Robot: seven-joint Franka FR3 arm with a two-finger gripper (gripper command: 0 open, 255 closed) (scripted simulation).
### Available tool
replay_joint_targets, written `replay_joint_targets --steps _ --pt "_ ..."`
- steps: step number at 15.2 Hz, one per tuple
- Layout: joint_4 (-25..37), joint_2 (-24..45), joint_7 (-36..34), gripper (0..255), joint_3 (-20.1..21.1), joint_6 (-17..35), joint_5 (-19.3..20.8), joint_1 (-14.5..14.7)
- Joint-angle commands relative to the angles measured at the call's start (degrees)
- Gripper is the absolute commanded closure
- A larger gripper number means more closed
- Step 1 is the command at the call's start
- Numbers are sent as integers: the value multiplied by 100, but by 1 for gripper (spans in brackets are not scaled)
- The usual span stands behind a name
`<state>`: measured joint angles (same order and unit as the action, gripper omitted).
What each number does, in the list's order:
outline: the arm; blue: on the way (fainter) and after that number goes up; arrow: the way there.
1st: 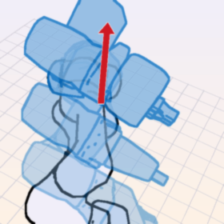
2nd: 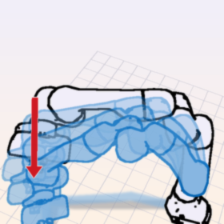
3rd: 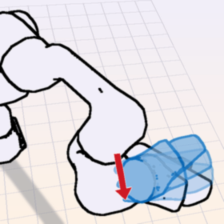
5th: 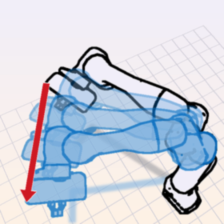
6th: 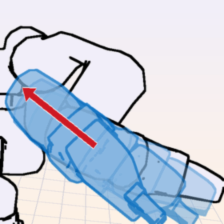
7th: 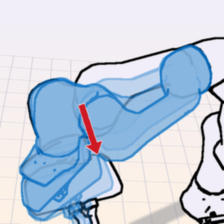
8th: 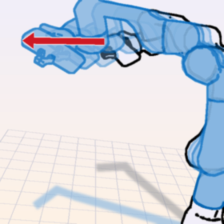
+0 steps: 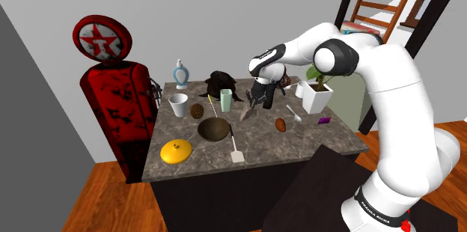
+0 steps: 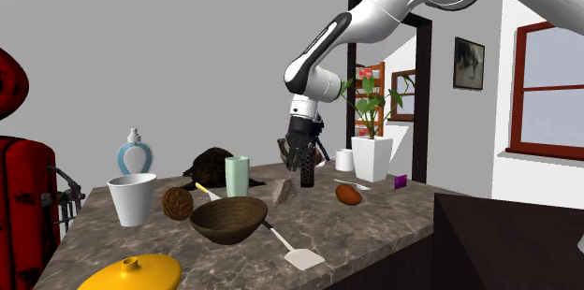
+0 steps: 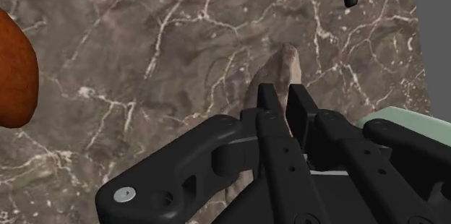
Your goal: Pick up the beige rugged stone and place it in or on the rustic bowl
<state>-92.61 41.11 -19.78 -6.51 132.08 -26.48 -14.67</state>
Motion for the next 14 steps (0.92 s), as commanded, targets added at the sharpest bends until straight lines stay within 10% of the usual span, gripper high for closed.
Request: replay_joint_targets --steps 1,4,5,12,14 --pt "-38 -129 -47 255 -23 -87 33 21" --pt "-61 -194 -57 255 -36 -128 47 23" --pt "-61 -194 -57 0 -36 -128 47 23" --pt "4571 2775 -3529 0 -205 -2502 -460 -470" --pt "4669 2873 -3585 0 -183 -2498 -457 -478"
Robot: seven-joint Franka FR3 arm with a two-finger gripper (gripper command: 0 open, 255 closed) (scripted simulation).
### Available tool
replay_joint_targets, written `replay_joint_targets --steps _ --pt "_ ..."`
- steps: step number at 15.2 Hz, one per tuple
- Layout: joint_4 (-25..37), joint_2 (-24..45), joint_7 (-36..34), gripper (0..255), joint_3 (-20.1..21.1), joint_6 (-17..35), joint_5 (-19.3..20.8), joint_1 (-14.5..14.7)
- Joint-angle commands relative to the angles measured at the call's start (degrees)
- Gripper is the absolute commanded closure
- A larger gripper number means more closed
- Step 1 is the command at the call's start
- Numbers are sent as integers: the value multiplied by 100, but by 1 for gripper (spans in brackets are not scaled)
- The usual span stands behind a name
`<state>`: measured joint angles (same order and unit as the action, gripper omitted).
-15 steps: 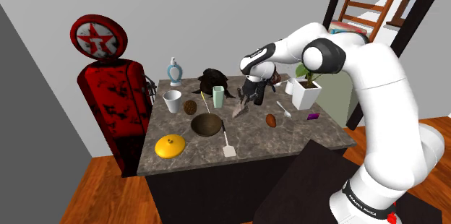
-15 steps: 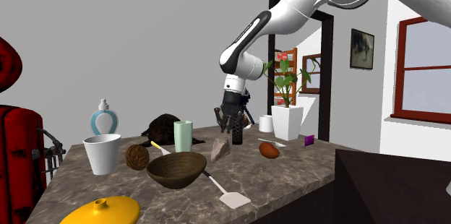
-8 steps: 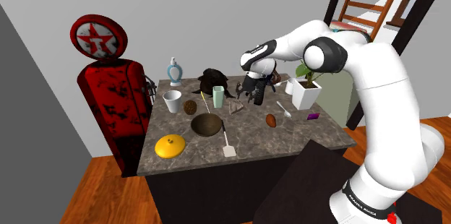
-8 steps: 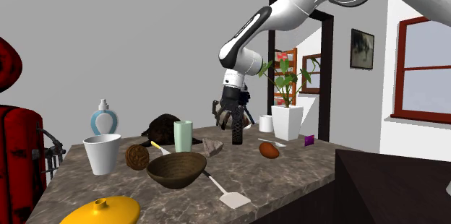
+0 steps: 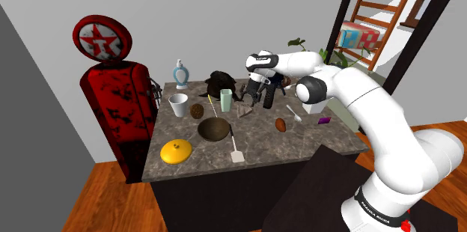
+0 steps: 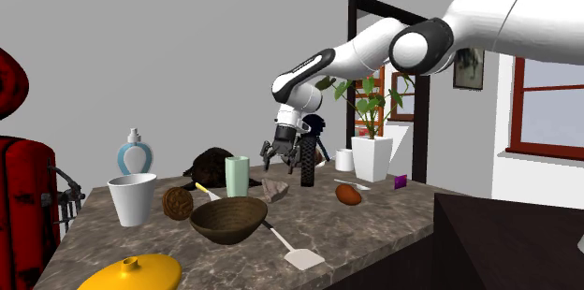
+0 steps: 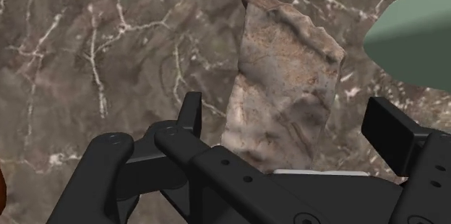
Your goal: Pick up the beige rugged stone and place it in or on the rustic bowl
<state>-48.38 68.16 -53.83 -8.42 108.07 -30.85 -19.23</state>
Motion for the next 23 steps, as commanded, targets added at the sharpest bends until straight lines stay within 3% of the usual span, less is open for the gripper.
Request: replay_joint_targets --steps 1,14,15,18,21,22,23 --pt "241 204 -178 0 16 -52 -24 -9" --pt "276 442 -177 0 54 170 -54 62" --pt "274 440 -176 255 54 170 -54 62" --pt "157 371 -151 255 52 210 -63 73" --pt "531 600 -253 255 63 102 -34 66" --pt "45 332 -156 255 55 292 -74 124" --pt "563 580 -293 255 58 54 -26 77"
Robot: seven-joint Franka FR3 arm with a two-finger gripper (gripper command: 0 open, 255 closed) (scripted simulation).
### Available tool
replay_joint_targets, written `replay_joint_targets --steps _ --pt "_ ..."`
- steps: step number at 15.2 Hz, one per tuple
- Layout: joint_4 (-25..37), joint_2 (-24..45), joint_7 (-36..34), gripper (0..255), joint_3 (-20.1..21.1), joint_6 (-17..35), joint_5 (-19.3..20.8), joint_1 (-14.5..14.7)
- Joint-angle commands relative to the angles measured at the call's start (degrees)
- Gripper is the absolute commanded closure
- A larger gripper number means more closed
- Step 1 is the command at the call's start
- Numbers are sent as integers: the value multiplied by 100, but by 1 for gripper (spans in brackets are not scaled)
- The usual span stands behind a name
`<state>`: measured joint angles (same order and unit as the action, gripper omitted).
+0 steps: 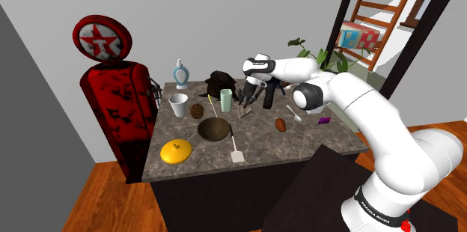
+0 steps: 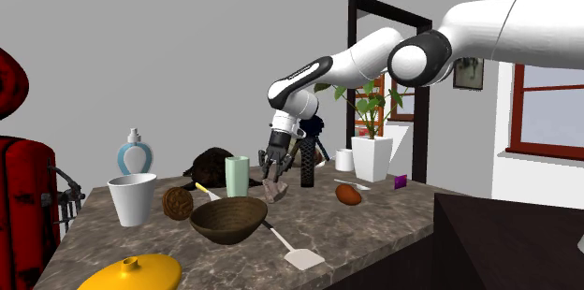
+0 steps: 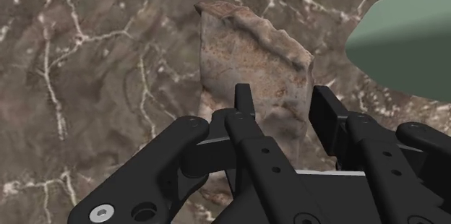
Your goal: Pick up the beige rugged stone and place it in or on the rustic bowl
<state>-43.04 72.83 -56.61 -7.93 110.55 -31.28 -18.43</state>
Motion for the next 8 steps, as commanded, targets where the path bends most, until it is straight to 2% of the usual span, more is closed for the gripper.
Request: replay_joint_targets --steps 1,8 --pt "-259 -26 99 255 13 -77 -3 -21" --pt "-605 -508 65 255 -31 -216 11 16"
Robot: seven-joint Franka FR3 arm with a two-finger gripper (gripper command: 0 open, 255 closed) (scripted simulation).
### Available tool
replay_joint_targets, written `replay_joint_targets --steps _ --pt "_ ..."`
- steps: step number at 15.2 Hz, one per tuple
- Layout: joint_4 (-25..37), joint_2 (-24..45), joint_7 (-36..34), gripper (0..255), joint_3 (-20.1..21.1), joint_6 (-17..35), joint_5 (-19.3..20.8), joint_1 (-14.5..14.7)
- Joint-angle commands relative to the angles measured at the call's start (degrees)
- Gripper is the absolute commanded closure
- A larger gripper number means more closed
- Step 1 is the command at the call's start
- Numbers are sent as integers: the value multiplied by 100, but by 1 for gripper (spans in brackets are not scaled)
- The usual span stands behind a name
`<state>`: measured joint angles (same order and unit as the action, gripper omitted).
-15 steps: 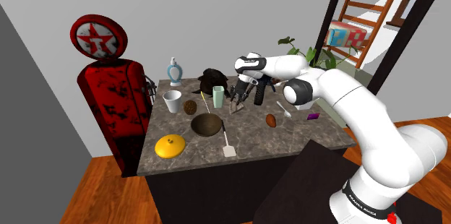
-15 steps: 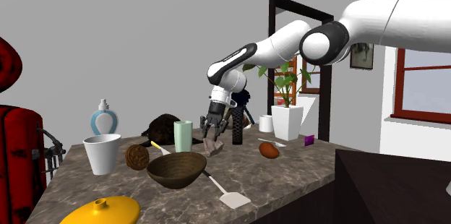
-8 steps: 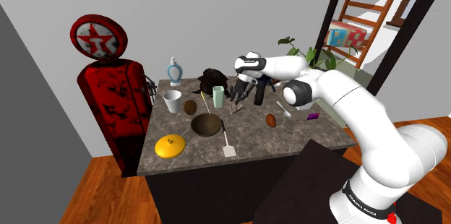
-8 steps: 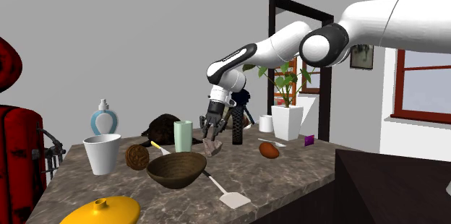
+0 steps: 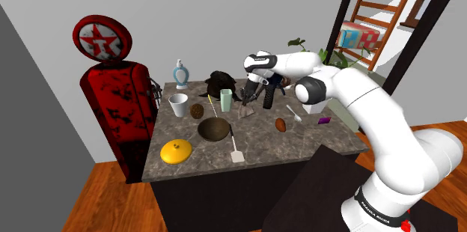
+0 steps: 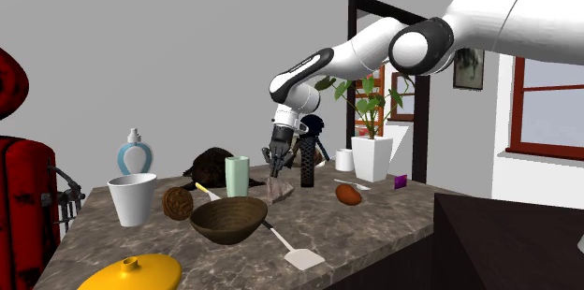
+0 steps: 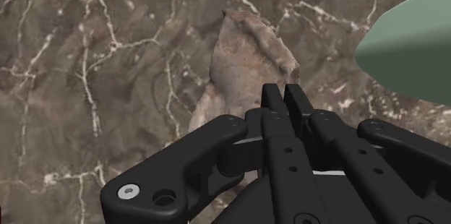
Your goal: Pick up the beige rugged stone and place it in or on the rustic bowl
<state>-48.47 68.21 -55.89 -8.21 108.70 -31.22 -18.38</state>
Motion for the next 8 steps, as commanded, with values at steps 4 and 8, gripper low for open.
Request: replay_joint_targets --steps 4,8 --pt "-48 -86 -24 0 -8 -69 11 10" --pt "-2380 -845 -1995 0 -1286 2489 862 2080"
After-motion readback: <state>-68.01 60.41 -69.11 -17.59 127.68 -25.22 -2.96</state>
